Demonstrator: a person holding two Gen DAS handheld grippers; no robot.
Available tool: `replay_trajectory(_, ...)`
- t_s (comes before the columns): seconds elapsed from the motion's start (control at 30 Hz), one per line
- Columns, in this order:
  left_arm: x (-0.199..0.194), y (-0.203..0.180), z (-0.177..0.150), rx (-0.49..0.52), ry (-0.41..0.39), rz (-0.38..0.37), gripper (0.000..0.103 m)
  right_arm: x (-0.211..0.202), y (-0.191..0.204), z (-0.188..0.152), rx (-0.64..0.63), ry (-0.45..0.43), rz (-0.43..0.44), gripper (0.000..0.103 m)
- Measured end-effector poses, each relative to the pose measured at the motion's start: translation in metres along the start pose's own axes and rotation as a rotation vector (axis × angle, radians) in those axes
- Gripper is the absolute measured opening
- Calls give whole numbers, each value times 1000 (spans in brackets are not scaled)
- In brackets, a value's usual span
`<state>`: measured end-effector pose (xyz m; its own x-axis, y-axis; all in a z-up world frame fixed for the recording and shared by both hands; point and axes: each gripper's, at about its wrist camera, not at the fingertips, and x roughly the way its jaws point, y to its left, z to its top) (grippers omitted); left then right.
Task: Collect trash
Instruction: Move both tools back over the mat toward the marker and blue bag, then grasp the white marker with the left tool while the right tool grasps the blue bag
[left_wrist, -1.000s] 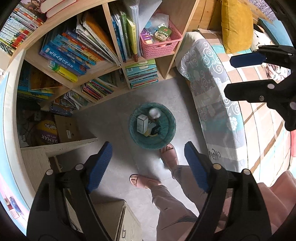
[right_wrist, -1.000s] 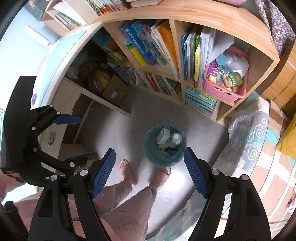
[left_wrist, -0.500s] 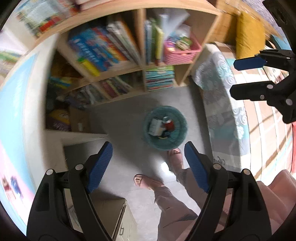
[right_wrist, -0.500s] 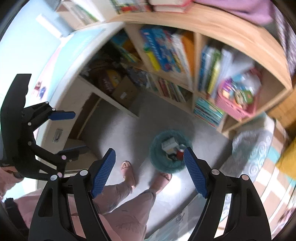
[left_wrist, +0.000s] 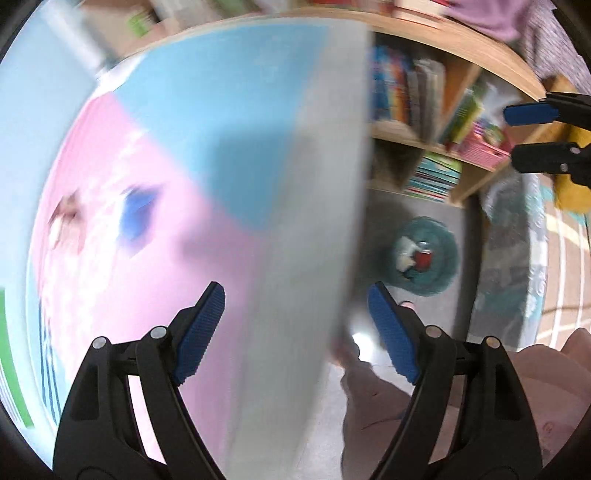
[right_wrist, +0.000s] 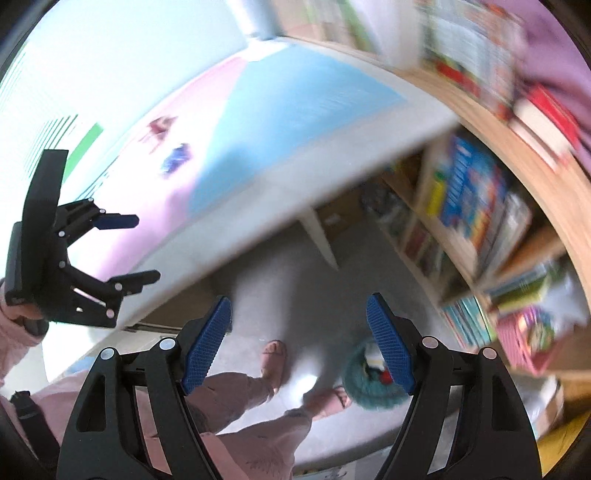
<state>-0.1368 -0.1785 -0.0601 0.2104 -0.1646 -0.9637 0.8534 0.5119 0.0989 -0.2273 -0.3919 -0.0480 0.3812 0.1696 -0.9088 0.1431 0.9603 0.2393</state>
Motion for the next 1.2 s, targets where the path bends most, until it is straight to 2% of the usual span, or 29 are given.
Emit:
replay_trajectory(0.27,2,102,-35,-108,1,69,78,41,100,66,-178,2,38,76)
replay_trajectory(0.47,7,155,-44,-140,-4,55,78,76,158,108,-279,27,42,76)
replay_trajectory(0.7,27,195,-33,-141,2,32,78,117,194,141,-371,81,24,76)
replay_trajectory(0.93,47,218,-17,-141,5,-17,78,159,204,164,-408,154,15,76)
replay_trajectory(1.03,58,225,-11,-123,13,-32,74,173,209,171,-432,175,20,76)
replay_trajectory(1.2,68,227,-4,-81,19,-63,61,193,214,177,-461,203,20,76)
